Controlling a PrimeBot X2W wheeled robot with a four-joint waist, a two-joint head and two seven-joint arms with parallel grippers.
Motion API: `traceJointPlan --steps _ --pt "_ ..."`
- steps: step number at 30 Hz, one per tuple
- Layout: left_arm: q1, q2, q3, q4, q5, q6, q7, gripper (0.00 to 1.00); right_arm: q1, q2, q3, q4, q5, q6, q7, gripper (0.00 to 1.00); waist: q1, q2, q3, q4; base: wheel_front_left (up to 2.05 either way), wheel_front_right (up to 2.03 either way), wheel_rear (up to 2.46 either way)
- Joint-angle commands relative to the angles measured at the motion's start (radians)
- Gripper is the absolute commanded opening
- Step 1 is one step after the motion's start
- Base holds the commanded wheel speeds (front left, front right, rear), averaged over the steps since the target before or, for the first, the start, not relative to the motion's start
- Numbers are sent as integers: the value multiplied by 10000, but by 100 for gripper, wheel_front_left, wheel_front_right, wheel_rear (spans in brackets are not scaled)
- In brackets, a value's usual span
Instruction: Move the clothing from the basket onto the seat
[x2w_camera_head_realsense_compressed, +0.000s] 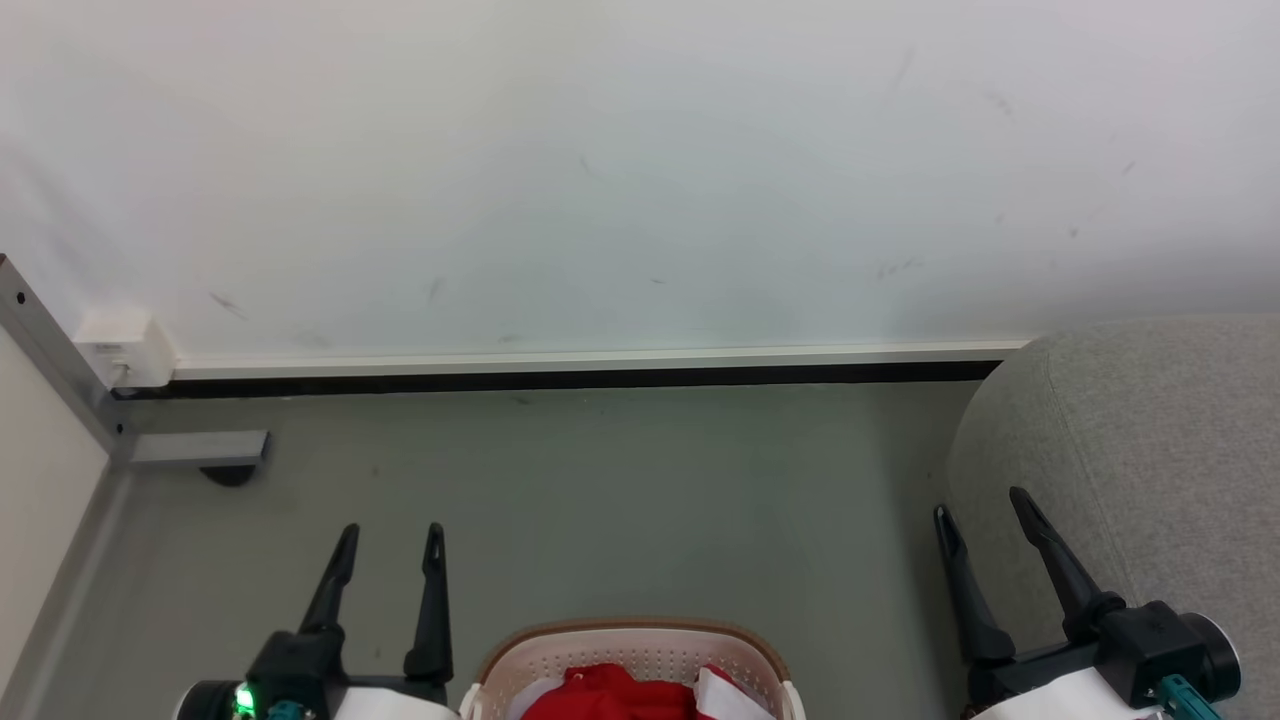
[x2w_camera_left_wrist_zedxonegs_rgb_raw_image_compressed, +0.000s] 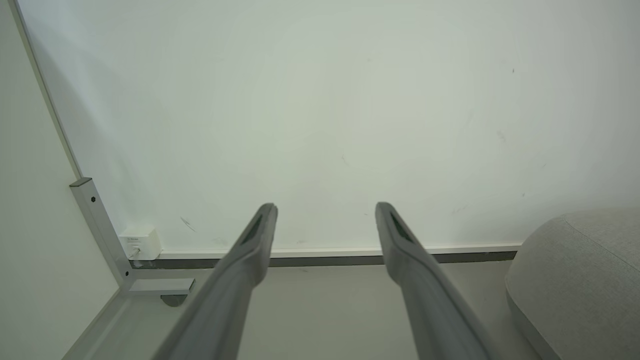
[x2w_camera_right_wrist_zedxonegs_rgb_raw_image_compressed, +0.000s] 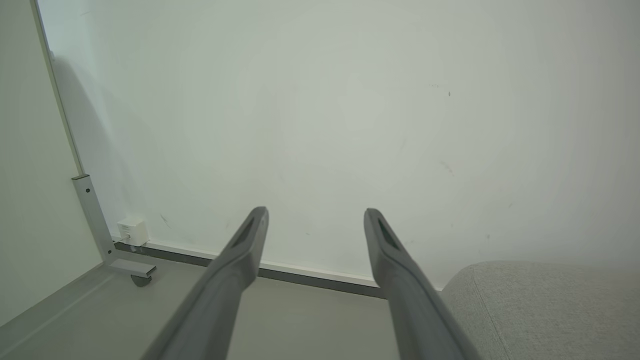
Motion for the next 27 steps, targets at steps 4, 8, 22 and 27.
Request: traceJointPlan --steps 4,8,22,27 --pt "-22 27 73 61 6 -37 -7 100 -25 -6 39 14 131 -21 -3 100 0 0 7 -30 0 0 0" --pt "-30 27 68 85 -113 -65 -7 100 -21 -34 73 33 157 -21 -3 100 0 0 28 -58 0 0 0" --pt "-332 27 14 422 -593 -115 -7 100 -236 -101 -81 -123 222 -21 -2 100 0 0 641 -694 0 0 0" --pt "-642 30 -82 778 -635 -164 -7 100 -420 -75 -172 -264 254 -21 -2 100 0 0 1223 -1081 0 0 0"
